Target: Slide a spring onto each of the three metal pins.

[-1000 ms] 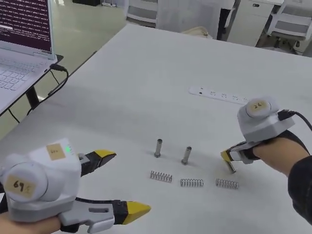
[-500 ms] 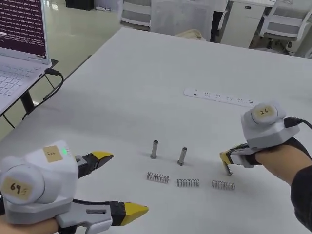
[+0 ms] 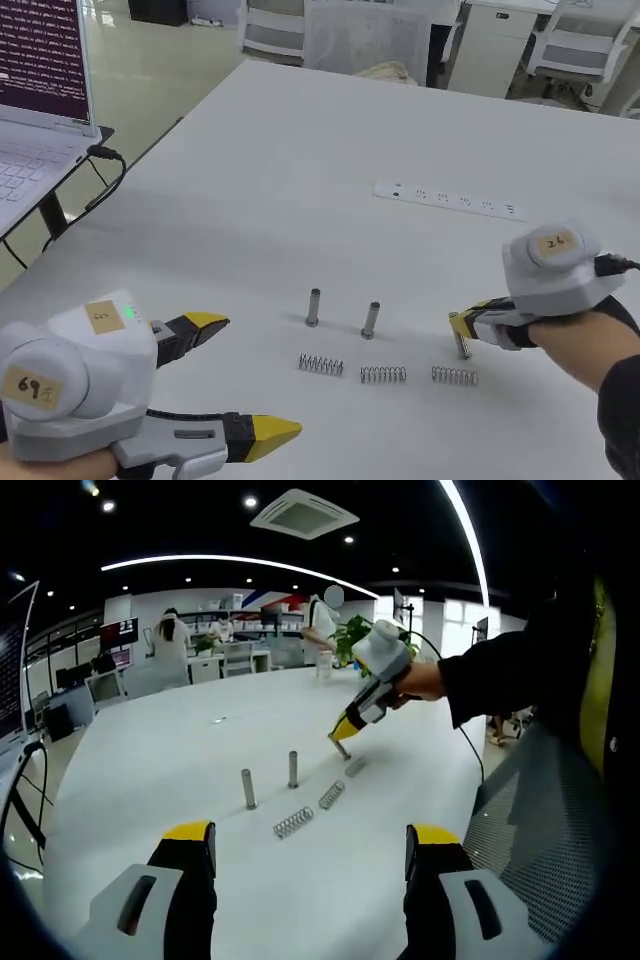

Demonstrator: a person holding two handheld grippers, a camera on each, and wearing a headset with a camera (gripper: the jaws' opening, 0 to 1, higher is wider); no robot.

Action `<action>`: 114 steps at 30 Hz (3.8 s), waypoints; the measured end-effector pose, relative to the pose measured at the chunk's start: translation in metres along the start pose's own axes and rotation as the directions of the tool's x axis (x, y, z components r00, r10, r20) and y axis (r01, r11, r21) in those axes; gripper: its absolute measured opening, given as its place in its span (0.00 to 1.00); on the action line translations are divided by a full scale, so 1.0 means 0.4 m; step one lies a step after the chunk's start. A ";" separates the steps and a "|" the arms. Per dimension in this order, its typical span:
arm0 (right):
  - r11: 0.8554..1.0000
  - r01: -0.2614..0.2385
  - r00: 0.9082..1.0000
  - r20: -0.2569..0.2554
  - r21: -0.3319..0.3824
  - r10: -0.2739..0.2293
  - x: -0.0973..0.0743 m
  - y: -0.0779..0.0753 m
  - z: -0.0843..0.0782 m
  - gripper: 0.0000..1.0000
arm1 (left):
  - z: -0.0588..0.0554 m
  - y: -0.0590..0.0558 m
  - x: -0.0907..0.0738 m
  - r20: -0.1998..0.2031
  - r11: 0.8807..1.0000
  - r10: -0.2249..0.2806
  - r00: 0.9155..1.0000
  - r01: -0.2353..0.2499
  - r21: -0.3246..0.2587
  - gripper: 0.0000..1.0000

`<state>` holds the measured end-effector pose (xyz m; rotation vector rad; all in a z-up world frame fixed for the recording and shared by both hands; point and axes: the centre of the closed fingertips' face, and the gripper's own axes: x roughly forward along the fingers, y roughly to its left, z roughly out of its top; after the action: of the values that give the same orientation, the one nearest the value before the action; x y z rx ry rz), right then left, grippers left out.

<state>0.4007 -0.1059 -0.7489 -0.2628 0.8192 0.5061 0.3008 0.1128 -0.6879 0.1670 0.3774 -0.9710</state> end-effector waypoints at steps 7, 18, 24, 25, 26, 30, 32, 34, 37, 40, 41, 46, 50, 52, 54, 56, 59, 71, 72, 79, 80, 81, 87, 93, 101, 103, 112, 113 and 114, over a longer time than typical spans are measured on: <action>1.000 -0.006 1.000 0.025 0.001 0.006 -0.001 0.009 0.005 0.04 | 0.000 0.000 0.000 -0.003 1.000 -0.002 1.000 0.002 0.003 0.74; 1.000 -0.019 0.998 0.065 0.018 0.017 -0.001 0.021 0.011 0.04 | 0.003 -0.002 -0.001 -0.006 1.000 -0.007 1.000 0.007 0.012 0.74; 1.000 -0.021 0.996 0.086 0.009 0.021 0.001 0.028 0.016 0.04 | 0.004 -0.003 -0.004 -0.007 1.000 -0.007 1.000 0.007 0.014 0.74; 1.000 -0.024 0.995 0.094 0.001 0.024 0.003 0.030 0.019 0.04 | 0.004 -0.003 -0.004 -0.006 1.000 -0.007 1.000 0.007 0.013 0.74; 1.000 -0.025 0.995 0.099 0.000 0.025 0.003 0.031 0.018 0.04 | 0.003 -0.002 -0.005 -0.007 1.000 -0.005 1.000 0.005 0.014 0.74; 1.000 -0.023 0.993 0.113 -0.001 0.023 0.002 0.031 0.017 0.04 | 0.002 -0.002 -0.005 -0.009 1.000 -0.005 1.000 0.005 0.016 0.74; 1.000 -0.016 0.992 0.128 -0.009 0.017 0.000 0.030 0.017 0.04 | 0.001 -0.002 -0.004 -0.009 1.000 -0.005 1.000 0.005 0.016 0.74; 1.000 -0.024 0.989 0.145 -0.010 0.025 -0.003 0.033 0.019 0.04 | 0.001 -0.002 -0.004 -0.010 1.000 -0.006 1.000 0.006 0.015 0.73; 1.000 -0.026 0.987 0.161 0.001 0.026 -0.008 0.035 0.019 0.04 | 0.000 -0.003 -0.003 -0.012 1.000 -0.008 1.000 0.008 0.016 0.73; 1.000 -0.028 0.986 0.164 0.004 0.027 -0.009 0.037 0.019 0.04 | 0.000 -0.003 -0.003 -0.012 1.000 -0.008 1.000 0.008 0.016 0.73; 1.000 -0.026 0.986 0.165 0.004 0.025 -0.010 0.037 0.017 0.04 | 0.000 -0.003 -0.003 -0.011 1.000 -0.009 1.000 0.009 0.016 0.74; 1.000 -0.022 0.985 0.174 0.023 0.017 -0.018 0.036 0.009 0.04 | -0.001 -0.003 -0.003 -0.011 1.000 -0.008 1.000 0.008 0.016 0.73; 0.999 -0.020 0.984 0.175 0.028 0.014 -0.023 0.036 0.003 0.05 | -0.001 -0.005 -0.003 -0.012 1.000 -0.010 1.000 0.010 0.017 0.73; 1.000 -0.016 0.985 0.174 0.024 0.011 -0.025 0.037 0.000 0.05 | -0.001 -0.006 -0.002 -0.013 1.000 -0.011 1.000 0.011 0.020 0.73; 1.000 -0.013 0.984 0.176 0.024 0.008 -0.026 0.038 -0.003 0.05 | -0.001 -0.007 -0.002 -0.014 1.000 -0.011 1.000 0.011 0.020 0.73; 1.000 -0.004 0.985 0.175 0.019 0.001 -0.027 0.035 -0.007 0.05 | -0.001 -0.006 -0.002 -0.012 1.000 -0.011 1.000 0.011 0.019 0.73; 1.000 -0.003 0.985 0.172 0.018 -0.001 -0.027 0.033 -0.009 0.05 | -0.001 -0.008 -0.001 -0.012 1.000 -0.013 1.000 0.014 0.020 0.73; 1.000 0.004 0.988 0.155 -0.015 -0.002 -0.028 0.032 -0.008 0.06 | 0.000 -0.011 0.001 -0.010 1.000 -0.016 1.000 0.016 0.019 0.73; 1.000 0.004 0.988 0.155 -0.017 -0.002 -0.028 0.032 -0.007 0.06 | 0.001 -0.011 0.001 -0.010 1.000 -0.016 1.000 0.016 0.018 0.73; 1.000 0.003 0.988 0.157 -0.022 0.000 -0.029 0.031 -0.004 0.06 | 0.002 -0.014 0.002 -0.011 1.000 -0.018 1.000 0.018 0.018 0.73; 1.000 0.003 0.988 0.155 -0.022 0.001 -0.030 0.031 -0.005 0.06 | 0.002 -0.014 0.002 -0.010 1.000 -0.018 1.000 0.018 0.017 0.73; 1.000 0.005 0.988 0.155 -0.023 -0.001 -0.030 0.030 -0.005 0.07 | 0.003 -0.014 0.002 -0.010 1.000 -0.018 1.000 0.018 0.018 0.73; 1.000 0.000 0.989 0.149 -0.028 0.004 -0.032 0.033 -0.017 0.08 | 0.002 -0.015 0.003 -0.012 1.000 -0.019 1.000 0.019 0.018 0.73; 1.000 -0.009 0.991 0.133 -0.026 0.013 -0.036 0.034 -0.046 0.09 | 0.002 -0.014 0.003 -0.014 1.000 -0.019 1.000 0.019 0.019 0.73; 0.998 -0.055 0.995 0.085 -0.024 0.057 -0.023 0.050 -0.091 0.13 | 0.002 -0.014 0.004 -0.015 1.000 -0.019 1.000 0.020 0.020 0.73; 0.997 -0.071 0.995 0.070 -0.026 0.072 -0.018 0.058 -0.098 0.14 | 0.003 -0.013 0.004 -0.015 1.000 -0.018 1.000 0.019 0.020 0.73; 0.992 -0.098 0.995 -0.008 -0.081 0.097 -0.002 0.071 -0.134 0.17 | 0.003 -0.011 0.004 -0.013 1.000 -0.016 1.000 0.017 0.016 0.73; 0.990 -0.097 0.995 -0.025 -0.100 0.095 0.000 0.072 -0.142 0.18 | 0.003 -0.012 0.004 -0.013 1.000 -0.017 1.000 0.017 0.015 0.73; 0.990 -0.101 0.995 -0.026 -0.103 0.099 0.001 0.074 -0.144 0.17 | 0.003 -0.012 0.004 -0.013 1.000 -0.017 1.000 0.017 0.016 0.73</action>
<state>0.3491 -0.1042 -0.7880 -0.3244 0.8307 0.6422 0.2978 0.1086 -0.6873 0.1847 0.3838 -0.9900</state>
